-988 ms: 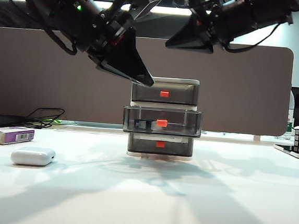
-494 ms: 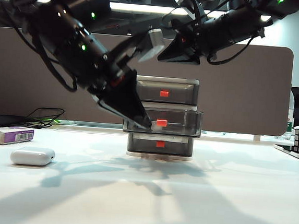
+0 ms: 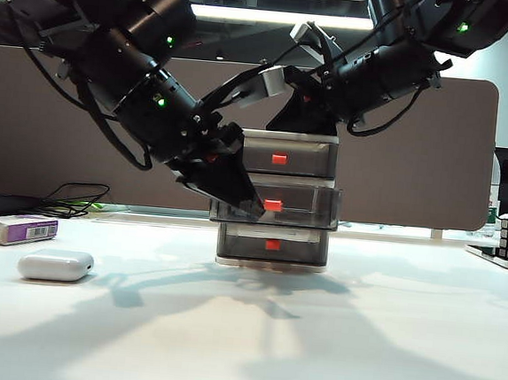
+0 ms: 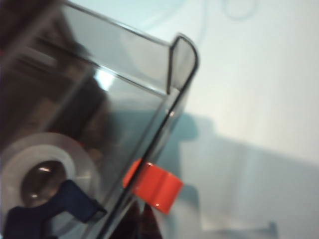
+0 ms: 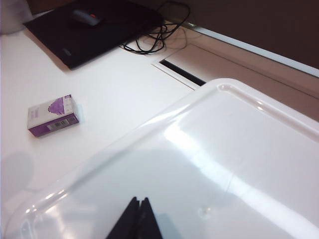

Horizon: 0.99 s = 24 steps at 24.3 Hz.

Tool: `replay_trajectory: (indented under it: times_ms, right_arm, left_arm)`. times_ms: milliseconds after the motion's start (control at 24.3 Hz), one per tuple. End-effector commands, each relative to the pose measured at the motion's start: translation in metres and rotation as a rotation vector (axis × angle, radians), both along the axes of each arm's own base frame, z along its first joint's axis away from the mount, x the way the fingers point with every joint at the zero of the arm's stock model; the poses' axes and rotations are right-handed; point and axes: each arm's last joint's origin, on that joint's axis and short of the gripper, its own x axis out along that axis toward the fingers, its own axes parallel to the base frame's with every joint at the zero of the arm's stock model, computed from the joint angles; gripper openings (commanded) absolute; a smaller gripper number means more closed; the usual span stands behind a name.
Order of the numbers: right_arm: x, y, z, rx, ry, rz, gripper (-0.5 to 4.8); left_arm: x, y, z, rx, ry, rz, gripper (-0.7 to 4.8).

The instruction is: Open the second layer of the drawer on the table, pick up the transparent tape on the table and put it in, and finally close the drawer.

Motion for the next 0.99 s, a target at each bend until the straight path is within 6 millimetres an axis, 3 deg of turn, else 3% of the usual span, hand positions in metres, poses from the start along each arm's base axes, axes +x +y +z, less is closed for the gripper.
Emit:
replay_trajectory:
  times_ms: [41,371,618,865,988]
  right_arm:
    - [0.0,0.0,-0.007,-0.027,0.045,-0.02,-0.05]
    - [0.0,0.0,-0.011,-0.037,0.064,-0.017,-0.05]
    - [0.0,0.0,-0.012,-0.052,0.059,-0.01,-0.05]
    - [-0.001,0.0,-0.013,-0.056,0.069,-0.009,-0.05]
    - [-0.002,0.0,-0.011,-0.064,0.035,0.048,-0.05]
  left_arm:
    - [0.005,-0.002,0.006,-0.006,-0.081,0.058,-0.06]
    - [0.018,-0.006,0.012,-0.063,-0.24,0.171,-0.06]
    - [0.028,-0.008,-0.011,-0.04,-0.212,0.218,-0.06]
    - [0.031,-0.008,-0.007,-0.056,-0.263,0.271,-0.06]
    - [0.022,-0.006,-0.005,-0.029,-0.182,0.184,-0.06]
